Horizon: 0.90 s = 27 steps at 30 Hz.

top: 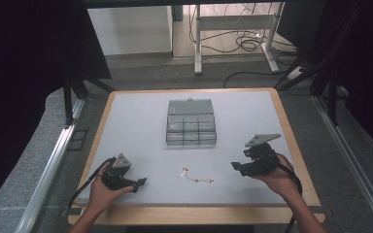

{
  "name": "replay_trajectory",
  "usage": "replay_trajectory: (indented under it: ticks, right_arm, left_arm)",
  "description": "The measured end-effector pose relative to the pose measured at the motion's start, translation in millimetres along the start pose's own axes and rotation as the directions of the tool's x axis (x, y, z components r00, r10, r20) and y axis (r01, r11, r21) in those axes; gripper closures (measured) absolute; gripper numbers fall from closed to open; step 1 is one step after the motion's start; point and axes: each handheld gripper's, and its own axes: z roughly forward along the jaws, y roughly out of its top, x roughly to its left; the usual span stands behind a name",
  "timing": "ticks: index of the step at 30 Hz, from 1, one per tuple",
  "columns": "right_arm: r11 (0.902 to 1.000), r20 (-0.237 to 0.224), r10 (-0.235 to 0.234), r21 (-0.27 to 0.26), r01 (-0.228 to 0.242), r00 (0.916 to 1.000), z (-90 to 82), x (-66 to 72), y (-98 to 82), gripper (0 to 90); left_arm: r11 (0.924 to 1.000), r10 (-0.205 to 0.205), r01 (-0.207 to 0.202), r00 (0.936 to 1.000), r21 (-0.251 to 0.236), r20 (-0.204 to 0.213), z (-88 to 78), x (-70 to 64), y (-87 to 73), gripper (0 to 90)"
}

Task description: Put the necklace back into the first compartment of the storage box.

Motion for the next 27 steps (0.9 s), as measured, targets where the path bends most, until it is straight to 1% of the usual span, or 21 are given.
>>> replay_trajectory:
  ticks: [4,8,11,14,18,21,26,27]
  right_arm:
    - [0.9972,-0.01,-0.056,0.049,0.056,0.9984,7.7,12.8,13.5,34.2]
    - [0.9921,-0.019,-0.086,0.089,0.088,0.9961,17.4,23.3,21.8,36.2]
    - [0.9861,-0.032,-0.108,0.123,0.112,0.9936,27.0,29.7,25.5,38.0]
    - [0.9792,-0.044,-0.125,0.156,0.13,0.9912,37.0,33.7,27.5,39.7]
    - [0.9736,-0.067,-0.127,0.182,0.137,0.9897,46.9,36.8,28.3,42.5]
    - [0.9676,-0.084,-0.127,0.209,0.142,0.9884,54.3,40.3,27.3,44.2]
    - [0.9535,-0.114,-0.147,0.248,0.172,0.9825,64.4,49.0,24.9,47.9]
    - [0.9484,-0.124,-0.156,0.258,0.184,0.9799,66.8,50.8,24.3,48.7]
  left_arm:
    - [0.9999,0.013,-0.012,0.9999,0.01,-0.005,1.5,-0.8,-0.2,13.5]
    - [0.9999,0.011,-0.011,0.9999,0.001,-0.004,-0.5,-0.9,0.4,13.5]
    - [0.9998,0.019,-0.019,0.9998,0.003,-0.006,-0.2,-1.3,0.4,13.6]
    - [0.9997,0.021,-0.021,0.9998,0.011,-0.007,0.4,-1.5,0.3,13.6]
    - [0.9996,0.023,-0.023,0.9997,0.014,-0.007,0.8,-1.8,0.2,13.6]
    - [0.9996,0.025,-0.024,0.9997,0.015,-0.009,1.5,-2.0,0.0,13.6]
    - [0.9993,0.03,-0.03,0.9995,0.022,-0.01,2.8,-2.4,-0.1,13.6]
    - [0.9993,0.03,-0.03,0.9995,0.022,-0.01,2.7,-2.4,-0.1,13.5]
